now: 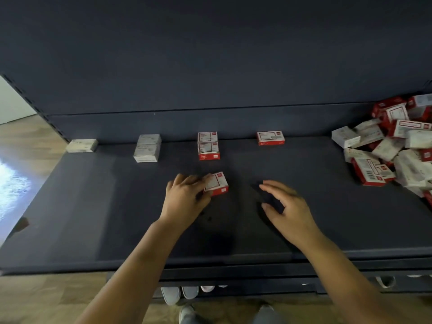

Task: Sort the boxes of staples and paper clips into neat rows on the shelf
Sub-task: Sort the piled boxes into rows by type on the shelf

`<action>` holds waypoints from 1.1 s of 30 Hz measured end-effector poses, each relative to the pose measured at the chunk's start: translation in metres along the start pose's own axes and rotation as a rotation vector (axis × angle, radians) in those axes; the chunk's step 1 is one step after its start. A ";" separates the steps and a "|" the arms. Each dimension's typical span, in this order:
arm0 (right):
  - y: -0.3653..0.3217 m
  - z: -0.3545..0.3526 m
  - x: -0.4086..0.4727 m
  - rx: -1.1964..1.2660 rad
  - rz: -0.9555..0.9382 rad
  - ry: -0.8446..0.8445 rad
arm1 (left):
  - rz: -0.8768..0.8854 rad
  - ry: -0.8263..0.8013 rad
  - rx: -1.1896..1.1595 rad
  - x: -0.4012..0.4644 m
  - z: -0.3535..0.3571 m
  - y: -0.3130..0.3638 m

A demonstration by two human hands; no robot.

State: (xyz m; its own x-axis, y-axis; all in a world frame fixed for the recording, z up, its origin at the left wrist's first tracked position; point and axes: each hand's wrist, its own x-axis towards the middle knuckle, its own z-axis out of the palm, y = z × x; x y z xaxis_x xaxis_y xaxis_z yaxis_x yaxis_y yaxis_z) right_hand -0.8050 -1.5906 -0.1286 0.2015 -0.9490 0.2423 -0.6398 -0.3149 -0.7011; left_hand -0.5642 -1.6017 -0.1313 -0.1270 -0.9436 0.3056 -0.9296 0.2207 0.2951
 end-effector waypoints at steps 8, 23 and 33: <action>-0.012 0.019 0.002 -0.079 -0.014 0.036 | -0.004 -0.082 0.029 0.039 0.000 -0.021; -0.008 0.013 -0.009 -0.121 0.042 0.077 | -0.049 -0.095 0.107 0.051 0.003 -0.001; 0.052 -0.045 -0.027 -0.247 -0.004 0.220 | 0.131 0.004 0.027 0.033 0.037 0.104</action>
State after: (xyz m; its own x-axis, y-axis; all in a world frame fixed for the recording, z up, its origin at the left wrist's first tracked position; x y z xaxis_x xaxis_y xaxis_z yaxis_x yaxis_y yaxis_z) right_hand -0.8773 -1.5805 -0.1411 0.0563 -0.9137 0.4025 -0.8052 -0.2799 -0.5228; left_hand -0.6784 -1.6186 -0.1241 -0.2469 -0.9061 0.3435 -0.9142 0.3353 0.2274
